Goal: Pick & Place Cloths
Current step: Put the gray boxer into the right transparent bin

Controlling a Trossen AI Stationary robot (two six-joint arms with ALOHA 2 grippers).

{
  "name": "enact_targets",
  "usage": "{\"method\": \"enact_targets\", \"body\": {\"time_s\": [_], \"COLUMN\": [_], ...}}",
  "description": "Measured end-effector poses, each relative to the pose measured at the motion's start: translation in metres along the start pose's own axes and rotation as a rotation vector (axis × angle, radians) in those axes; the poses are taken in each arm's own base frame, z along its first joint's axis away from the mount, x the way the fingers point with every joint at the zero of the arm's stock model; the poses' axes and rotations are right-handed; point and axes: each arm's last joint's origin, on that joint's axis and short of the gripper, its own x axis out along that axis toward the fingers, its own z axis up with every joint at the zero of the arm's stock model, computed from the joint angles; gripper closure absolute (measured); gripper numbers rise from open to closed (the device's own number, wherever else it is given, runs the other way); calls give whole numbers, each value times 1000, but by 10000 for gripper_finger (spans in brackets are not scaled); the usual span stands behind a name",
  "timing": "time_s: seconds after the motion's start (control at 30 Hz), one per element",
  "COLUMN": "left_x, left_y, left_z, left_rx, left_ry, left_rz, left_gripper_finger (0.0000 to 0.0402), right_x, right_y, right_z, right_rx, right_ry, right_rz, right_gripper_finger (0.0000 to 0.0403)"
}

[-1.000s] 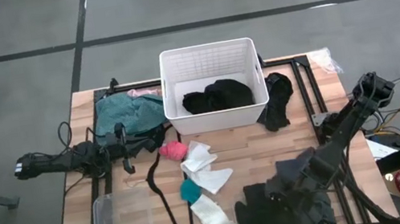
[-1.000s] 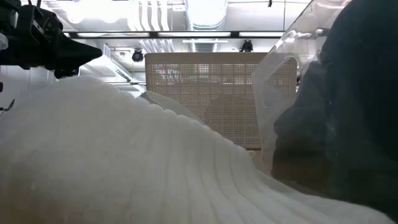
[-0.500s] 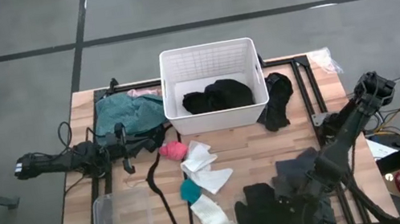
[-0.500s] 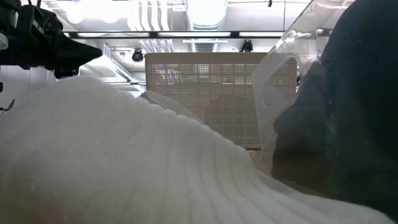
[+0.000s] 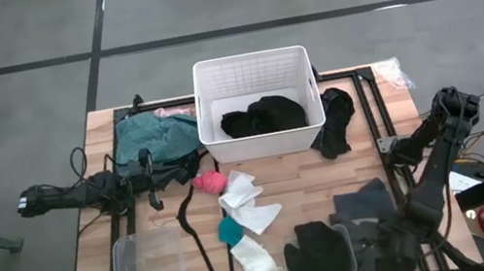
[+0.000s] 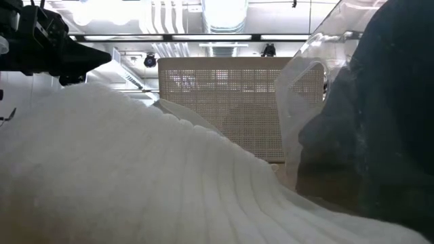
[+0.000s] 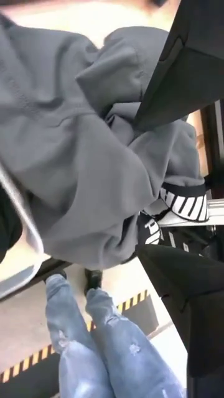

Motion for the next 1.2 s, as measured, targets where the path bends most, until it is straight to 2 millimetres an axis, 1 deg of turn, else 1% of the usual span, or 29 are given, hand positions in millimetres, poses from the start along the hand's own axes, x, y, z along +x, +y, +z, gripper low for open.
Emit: {"method": "enact_targets", "body": {"time_s": [0.23,0.33,0.43,0.53,0.67,0.8,0.9,1.0,1.1,1.2], "left_x": [0,0,0,0,0,0,0,0,0,0], "left_y": [0,0,0,0,0,0,0,0,0,0], "left_z": [0,0,0,0,0,0,0,0,0,0], "left_rx": [0,0,0,0,0,0,0,0,0,0], "left_ry": [0,0,0,0,0,0,0,0,0,0], "left_rz": [0,0,0,0,0,0,0,0,0,0], "left_gripper_finger": [371,371,371,371,371,371,371,371,371,371], "right_x": [5,14,26,37,49,60,65,69,71,71], "right_y": [-2,-8,-14,-24,-40,-53,-59,-65,-69,-71], "right_z": [-4,-3,-3,-2,-1,-1,-1,-1,-1,-1], "right_rx": [26,48,75,107,150,179,187,205,216,217], "right_ry": [-6,-6,-4,-5,-5,-5,-5,-6,-5,-5], "right_rz": [-6,-17,11,4,-45,-65,-65,-70,-81,-92], "right_gripper_finger": [73,76,78,74,69,77,96,126,175,239]}}
